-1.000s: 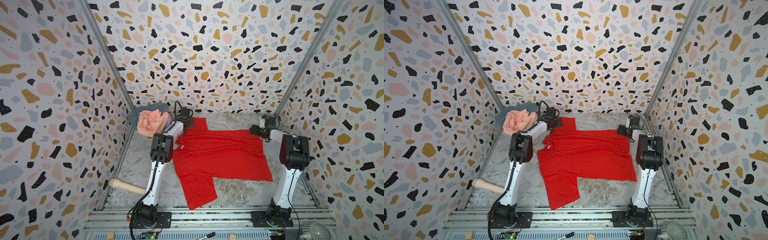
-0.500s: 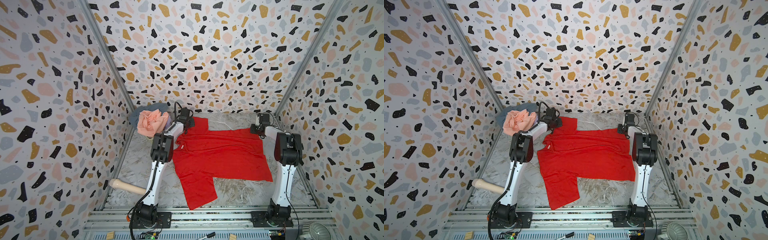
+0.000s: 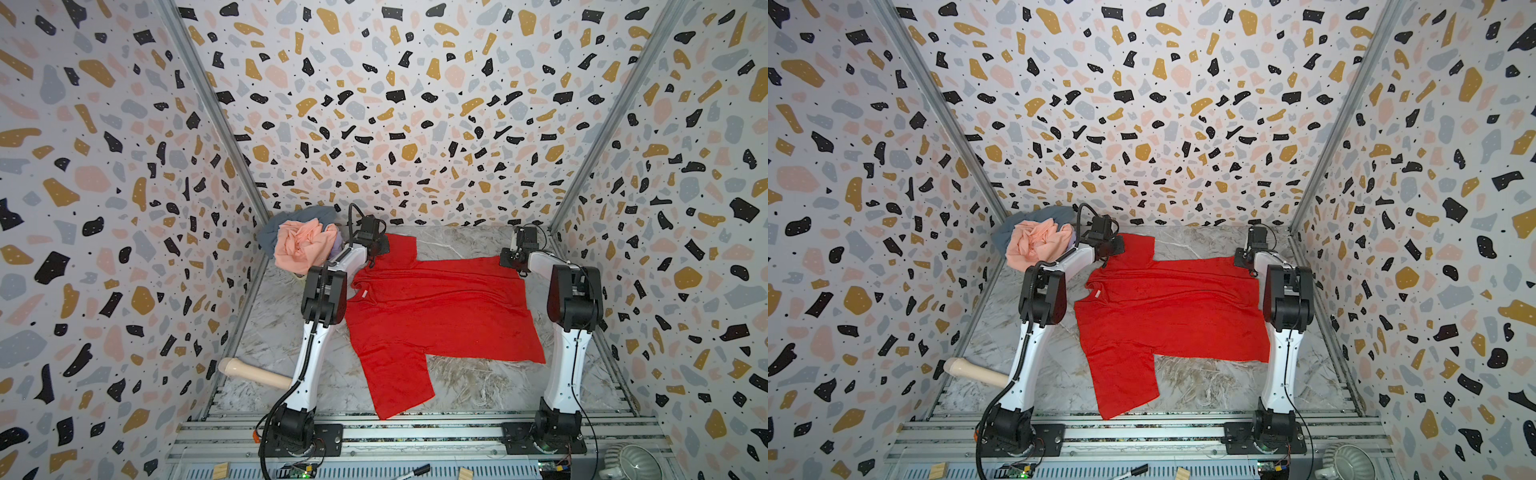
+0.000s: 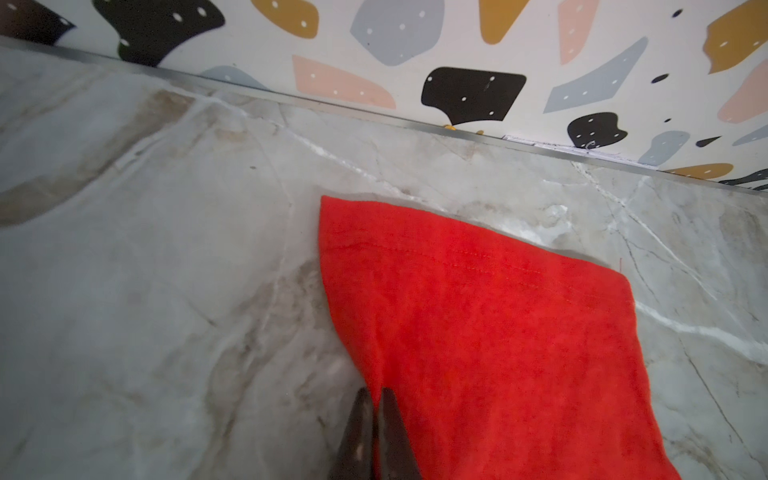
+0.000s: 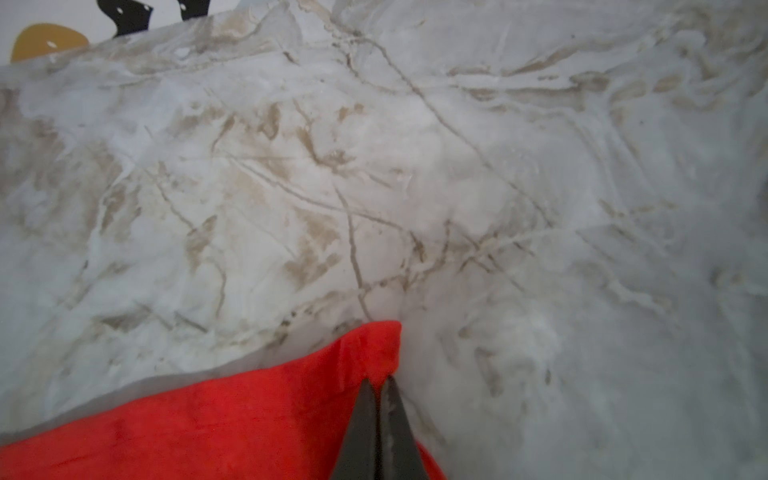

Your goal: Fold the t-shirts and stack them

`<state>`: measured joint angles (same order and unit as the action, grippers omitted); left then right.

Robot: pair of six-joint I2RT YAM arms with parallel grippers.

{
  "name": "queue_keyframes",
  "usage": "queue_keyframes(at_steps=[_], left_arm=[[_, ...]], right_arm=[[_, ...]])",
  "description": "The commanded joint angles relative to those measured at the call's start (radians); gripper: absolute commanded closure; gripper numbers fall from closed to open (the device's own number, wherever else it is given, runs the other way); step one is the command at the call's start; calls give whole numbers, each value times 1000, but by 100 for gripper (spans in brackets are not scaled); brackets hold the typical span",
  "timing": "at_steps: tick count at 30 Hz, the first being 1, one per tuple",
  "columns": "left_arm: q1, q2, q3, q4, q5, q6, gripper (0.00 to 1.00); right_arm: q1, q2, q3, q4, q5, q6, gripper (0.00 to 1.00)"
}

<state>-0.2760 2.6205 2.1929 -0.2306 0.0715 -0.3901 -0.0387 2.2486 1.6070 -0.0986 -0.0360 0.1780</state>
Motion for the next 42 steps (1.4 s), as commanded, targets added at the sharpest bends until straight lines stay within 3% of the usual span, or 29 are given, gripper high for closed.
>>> queue_keyframes(at_steps=[1,6,11,30,36,42], left_arm=[[6,-51,3,39,39,-9,100],[15,-180,-64,106,53,10,100],[15,-281,-113,161,47,44,100],[16,-366,-119,145,11,144,100],[17,-477,-284,171,-11,154,100],[15,-705,-626,235,-19,141,100]], right_arm=[[5,-158,-47,63,-44,1,100],[2,-295,-93,150,-52,-20,100],[-1,-330,-96,167,-59,-20,100],[-50,-349,-139,239,-71,14,100],[-62,-384,-198,249,-92,3,100],[-64,-483,-359,270,-97,-17,100]])
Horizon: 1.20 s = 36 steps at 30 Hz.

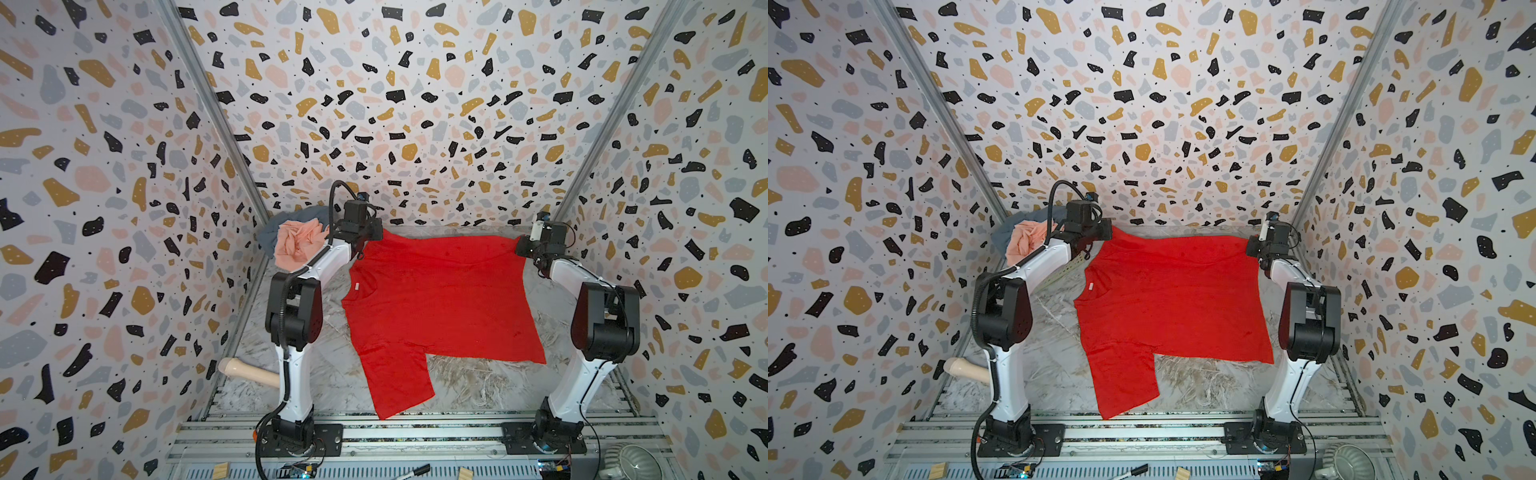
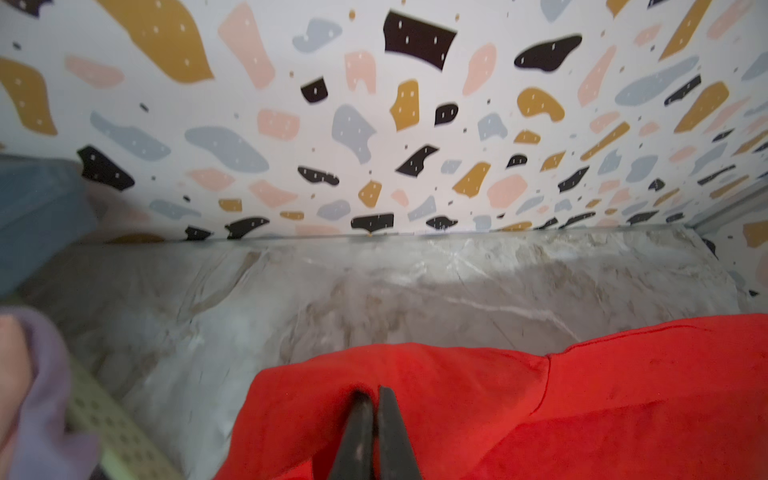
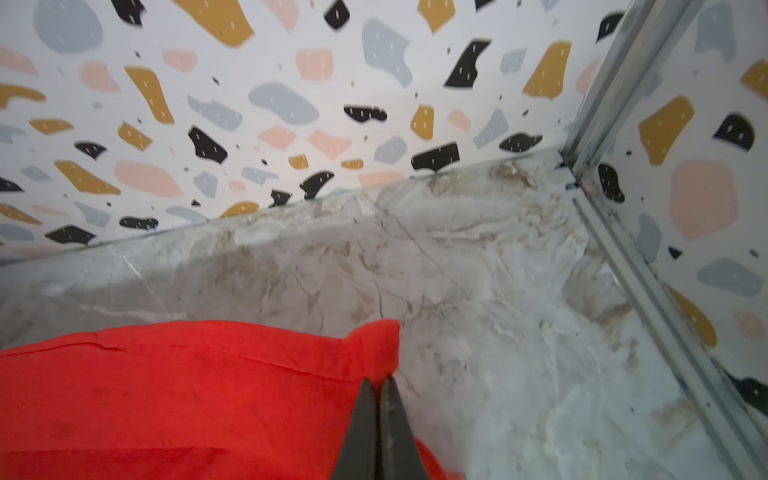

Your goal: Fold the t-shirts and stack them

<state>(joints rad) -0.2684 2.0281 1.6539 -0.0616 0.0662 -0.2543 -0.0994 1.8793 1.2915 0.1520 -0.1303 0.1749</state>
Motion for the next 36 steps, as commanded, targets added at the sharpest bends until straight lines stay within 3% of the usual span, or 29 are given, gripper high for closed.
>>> queue_keyframes(at_steps=[1,3,4,5,6,7,9,13,16,22,27,36], left_arm=[[5,-170,-168,84,-14,-6,100],[-1,-303,-333,115,-26,-32,100],[-7,-372,-426,137,-47,-58,88],[-8,-444,-509,163,-47,-83,64],[-9,-495,-575,185,-40,-103,54],[-12,-555,-636,202,-50,-124,47],[-11,-626,-691,185,-73,-130,41],[-14,-645,-650,50,-95,-82,39],[-18,-619,-648,50,-88,-81,39],[-22,-451,-595,24,-96,-90,42],[-21,-333,-570,-38,-159,-144,41],[18,-191,-550,23,-119,-230,42]], right_arm=[[-3,-153,-89,16,17,-14,100],[-7,-261,-209,48,74,31,100],[-18,-331,-275,57,125,91,92],[-28,-400,-340,79,135,131,68],[-34,-453,-393,107,138,149,47],[-36,-510,-430,119,166,167,34],[-41,-574,-435,92,197,182,26],[-48,-582,-365,-9,130,190,25],[-43,-575,-382,-16,57,226,26],[-32,-502,-426,-59,-31,277,27],[-34,-456,-457,-145,12,290,27],[-41,-409,-494,-164,12,311,27]])
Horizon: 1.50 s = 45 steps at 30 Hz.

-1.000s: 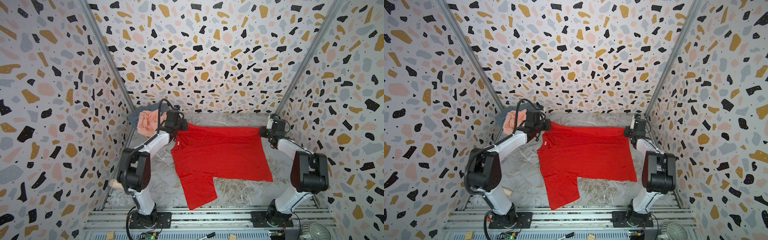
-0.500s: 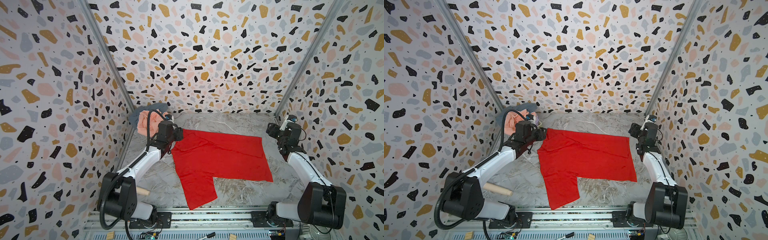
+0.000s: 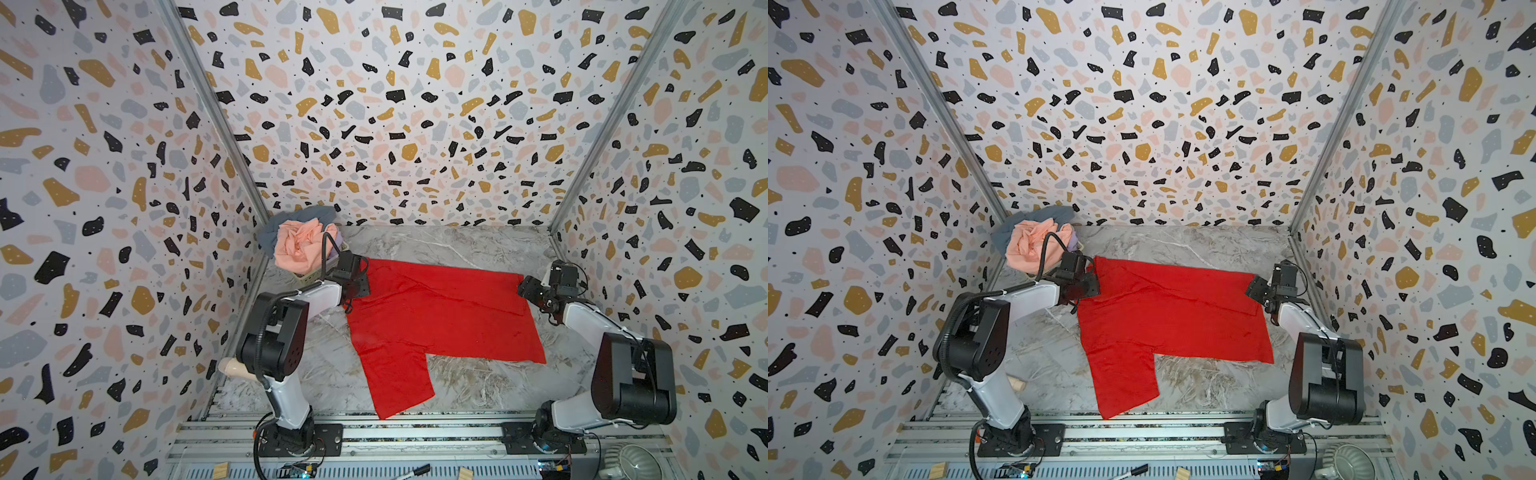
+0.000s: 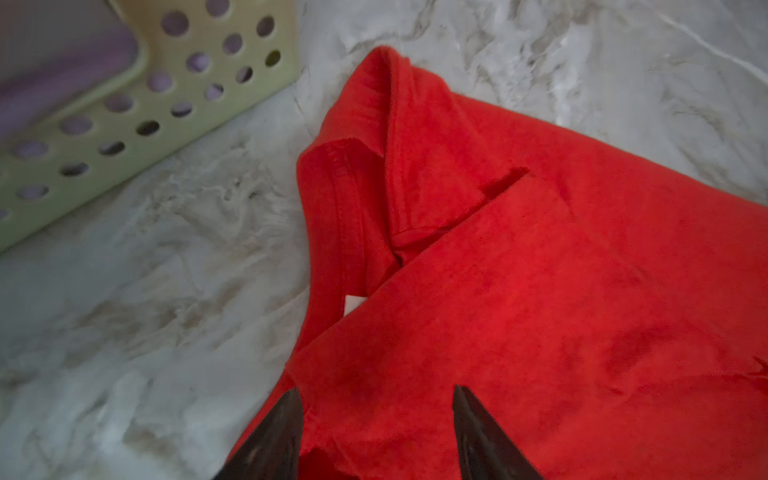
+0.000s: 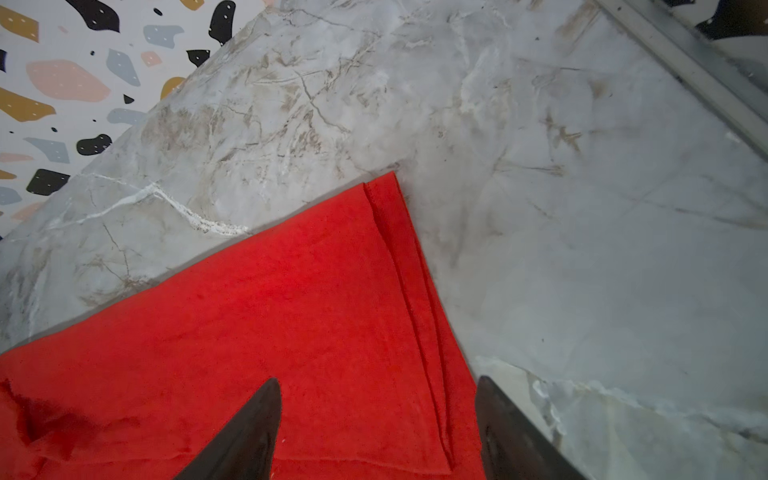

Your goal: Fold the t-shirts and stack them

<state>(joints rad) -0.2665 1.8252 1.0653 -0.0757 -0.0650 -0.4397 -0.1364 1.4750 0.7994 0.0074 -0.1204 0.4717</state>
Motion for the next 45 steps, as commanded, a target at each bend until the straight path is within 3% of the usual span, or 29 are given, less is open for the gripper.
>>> queue_keyframes(at_steps=[1,11,20,30,36,45], left_arm=[[18,24,45,38,11,-55,42],[34,112,85,44,-15,-40,46],[35,111,95,34,-22,-49,62],[35,29,28,23,-47,-40,61],[35,45,17,24,-43,-40,77],[35,56,30,-1,-84,-34,76]], right_arm=[[-5,-1,1,-19,3,13,27],[-15,8,15,-15,-8,8,27],[-25,2,18,-29,19,-1,27],[-26,8,14,-21,15,-2,27],[-26,10,9,-15,13,-2,27],[-28,-4,7,-27,35,-15,27]])
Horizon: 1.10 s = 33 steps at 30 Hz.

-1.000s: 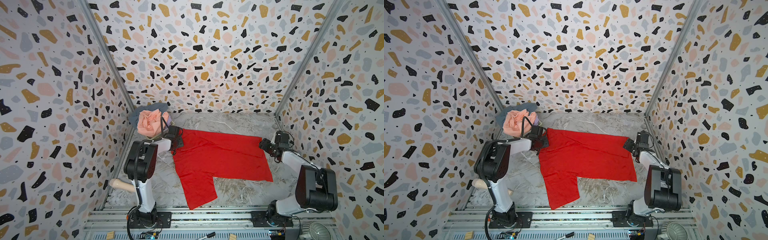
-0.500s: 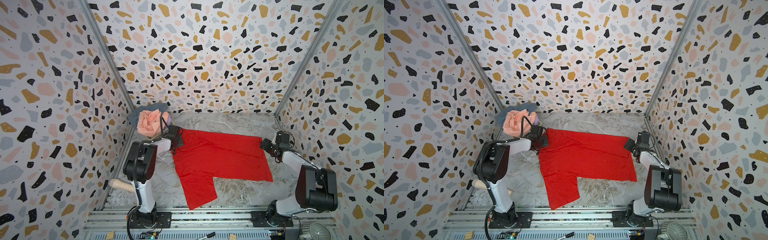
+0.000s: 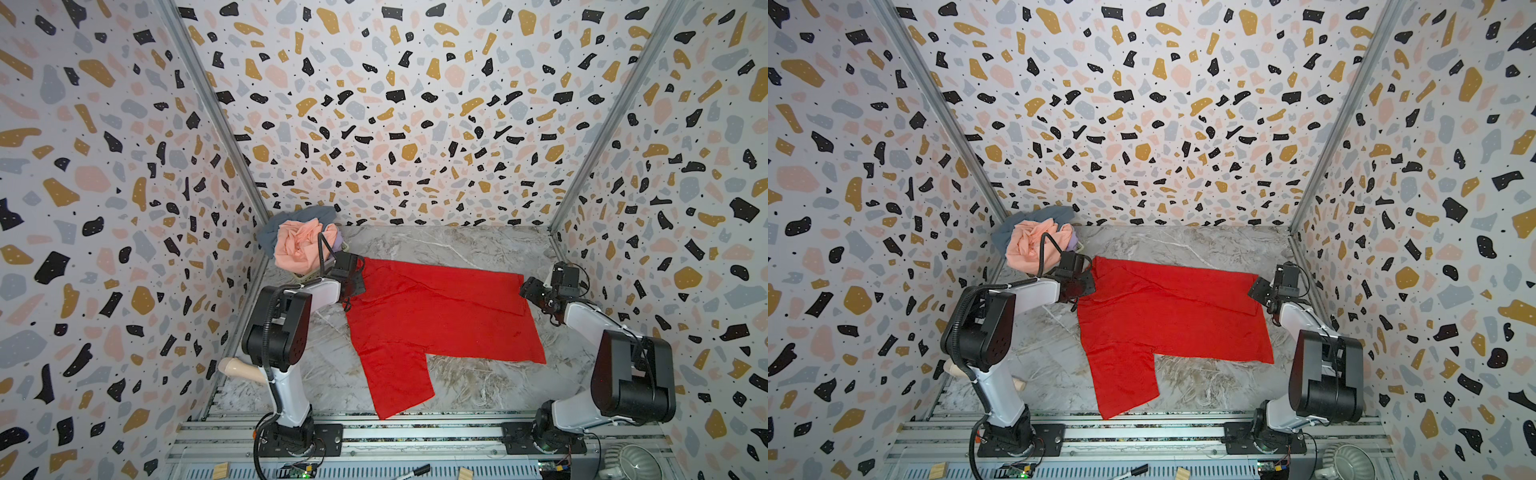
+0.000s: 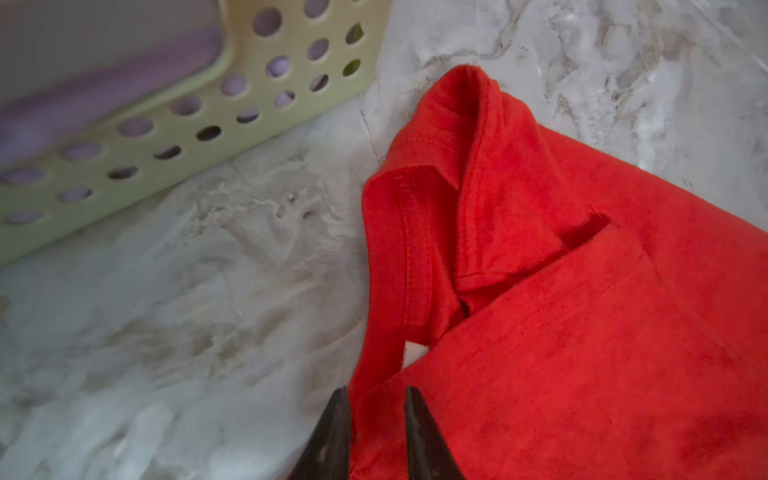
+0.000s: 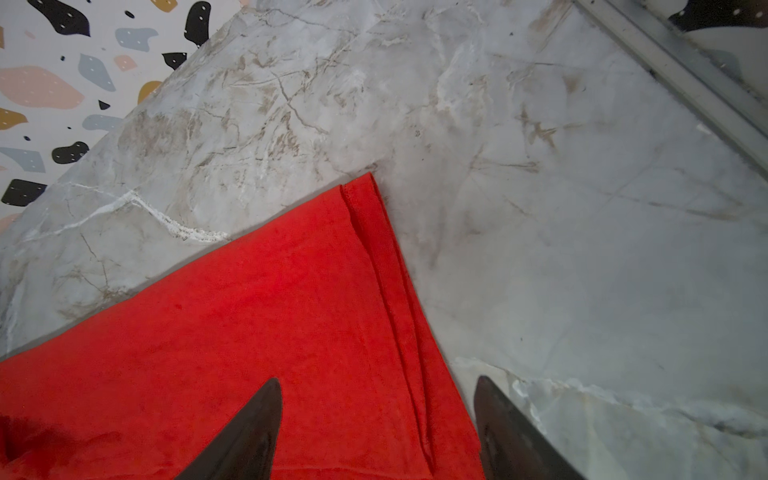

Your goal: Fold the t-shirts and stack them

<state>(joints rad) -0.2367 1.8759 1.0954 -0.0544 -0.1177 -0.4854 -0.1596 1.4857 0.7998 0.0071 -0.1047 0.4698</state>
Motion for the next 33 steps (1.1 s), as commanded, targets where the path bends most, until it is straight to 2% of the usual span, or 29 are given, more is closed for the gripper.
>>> queue_keyframes(at_steps=[1,13,20,26,31,33], left_arm=[[5,8,1,-29,-39,14,76],[7,41,7,-20,-8,18,80],[7,15,8,-18,-9,25,100],[7,-57,12,-44,-21,41,100],[7,-130,21,-50,22,60,100],[7,-146,32,-54,40,61,100]], right_arm=[[-4,-15,7,-27,19,-13,27],[-4,-17,5,-28,20,-15,27],[-4,-20,2,-35,29,-20,27],[-4,9,-1,-53,30,-11,27],[-4,40,-10,-59,17,-3,27],[-4,46,-18,-49,-2,-1,32]])
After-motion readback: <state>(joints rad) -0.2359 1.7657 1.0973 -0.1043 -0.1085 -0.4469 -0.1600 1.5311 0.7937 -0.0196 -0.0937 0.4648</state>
